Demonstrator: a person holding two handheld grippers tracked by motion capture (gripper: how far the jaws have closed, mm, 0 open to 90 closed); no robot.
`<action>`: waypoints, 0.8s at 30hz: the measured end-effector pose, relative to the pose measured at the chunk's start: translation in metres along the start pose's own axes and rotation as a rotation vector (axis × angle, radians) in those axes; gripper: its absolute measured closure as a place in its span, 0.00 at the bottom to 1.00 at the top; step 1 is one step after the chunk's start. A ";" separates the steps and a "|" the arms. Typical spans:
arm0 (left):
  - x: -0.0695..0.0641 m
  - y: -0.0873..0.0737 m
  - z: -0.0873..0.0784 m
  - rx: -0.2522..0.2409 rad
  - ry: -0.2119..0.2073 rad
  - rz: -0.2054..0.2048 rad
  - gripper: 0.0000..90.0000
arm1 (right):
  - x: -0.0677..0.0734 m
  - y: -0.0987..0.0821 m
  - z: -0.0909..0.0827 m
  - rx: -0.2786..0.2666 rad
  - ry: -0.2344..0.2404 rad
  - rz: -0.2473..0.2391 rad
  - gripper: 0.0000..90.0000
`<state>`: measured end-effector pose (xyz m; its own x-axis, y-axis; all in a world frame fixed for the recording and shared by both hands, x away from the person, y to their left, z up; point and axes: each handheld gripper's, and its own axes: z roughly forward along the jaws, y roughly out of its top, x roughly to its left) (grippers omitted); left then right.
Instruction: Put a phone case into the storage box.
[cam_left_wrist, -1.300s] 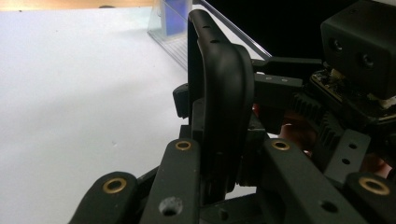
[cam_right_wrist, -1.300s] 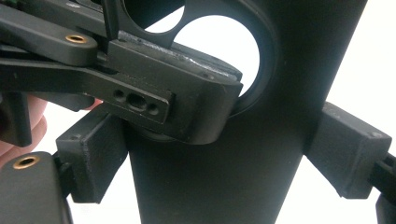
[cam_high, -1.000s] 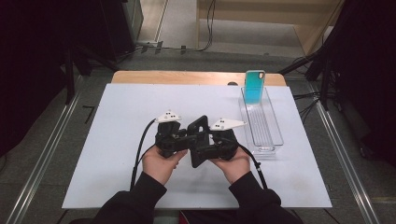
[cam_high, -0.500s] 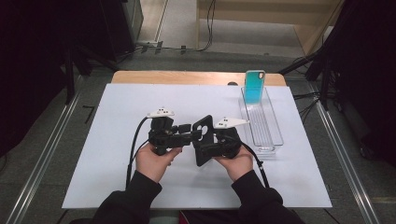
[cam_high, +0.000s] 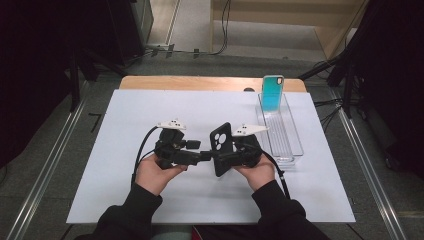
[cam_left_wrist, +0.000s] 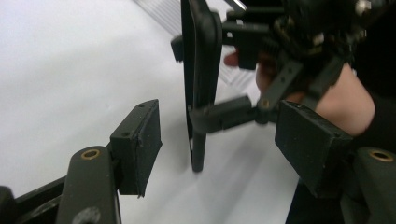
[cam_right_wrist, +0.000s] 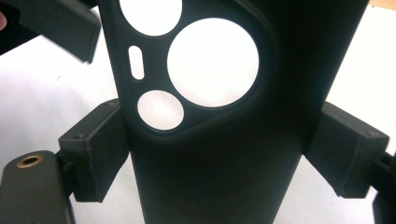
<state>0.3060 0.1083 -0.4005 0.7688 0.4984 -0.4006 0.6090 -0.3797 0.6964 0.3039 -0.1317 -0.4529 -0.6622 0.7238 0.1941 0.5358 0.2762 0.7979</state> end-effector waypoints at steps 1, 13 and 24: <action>0.001 -0.001 -0.001 0.020 -0.009 0.006 0.33 | -0.001 0.000 -0.001 -0.001 0.001 0.000 0.13; 0.013 -0.023 -0.011 0.095 -0.004 0.070 0.30 | -0.003 0.005 -0.006 -0.007 0.050 0.000 0.13; 0.028 -0.046 -0.023 0.110 0.015 0.102 0.30 | -0.002 0.005 -0.005 0.019 0.088 -0.019 0.13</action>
<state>0.2944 0.1578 -0.4300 0.8254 0.4639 -0.3217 0.5461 -0.5120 0.6630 0.3058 -0.1346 -0.4463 -0.7157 0.6599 0.2288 0.5316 0.3022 0.7912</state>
